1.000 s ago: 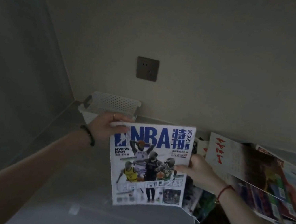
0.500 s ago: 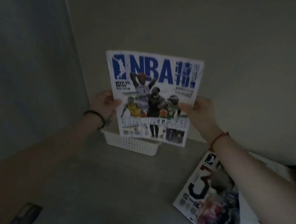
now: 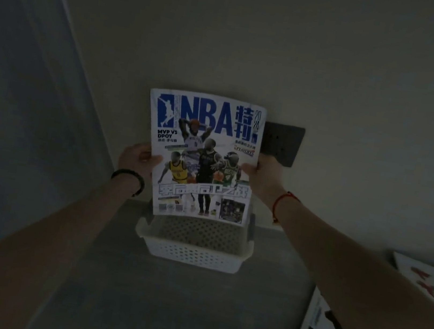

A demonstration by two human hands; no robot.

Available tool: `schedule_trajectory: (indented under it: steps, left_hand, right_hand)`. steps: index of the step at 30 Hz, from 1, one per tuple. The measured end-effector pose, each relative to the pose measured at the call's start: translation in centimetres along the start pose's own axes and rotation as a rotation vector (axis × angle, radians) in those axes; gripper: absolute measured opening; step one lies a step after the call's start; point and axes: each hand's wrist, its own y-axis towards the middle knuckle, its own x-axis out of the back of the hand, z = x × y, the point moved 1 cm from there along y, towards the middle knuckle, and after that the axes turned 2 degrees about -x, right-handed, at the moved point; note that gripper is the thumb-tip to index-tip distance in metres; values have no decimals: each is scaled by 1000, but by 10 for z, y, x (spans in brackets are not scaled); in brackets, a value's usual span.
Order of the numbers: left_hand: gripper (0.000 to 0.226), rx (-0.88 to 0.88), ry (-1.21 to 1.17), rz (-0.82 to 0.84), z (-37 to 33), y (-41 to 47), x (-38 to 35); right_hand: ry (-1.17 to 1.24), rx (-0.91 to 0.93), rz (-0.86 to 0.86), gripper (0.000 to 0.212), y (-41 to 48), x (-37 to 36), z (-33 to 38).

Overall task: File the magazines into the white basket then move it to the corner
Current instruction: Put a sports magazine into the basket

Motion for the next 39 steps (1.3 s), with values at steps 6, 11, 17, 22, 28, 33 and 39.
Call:
schedule_trajectory:
  steps: [6, 11, 17, 22, 28, 33, 39]
  left_hand:
    - [37, 27, -10, 3, 24, 21, -13]
    - [35, -9, -26, 39, 28, 29, -20]
    - [31, -1, 59, 121, 52, 26, -32]
    - [35, 58, 133, 35, 66, 34, -33]
    - [33, 64, 44, -43, 65, 45, -32]
    - [38, 95, 133, -26, 67, 46, -38]
    - [41, 81, 201, -11, 65, 48, -37]
  right_hand:
    - [210, -188, 18, 29, 16, -29, -28]
    - [183, -104, -114, 22, 17, -24, -43]
    - [30, -86, -140, 15, 8, -16, -70]
    - [-54, -99, -91, 15, 11, -24, -73]
    - [-1, -57, -148, 11, 11, -21, -73]
    - [-5, -119, -188, 13, 14, -21, -73]
    - [-22, -140, -212, 14, 19, -23, -68]
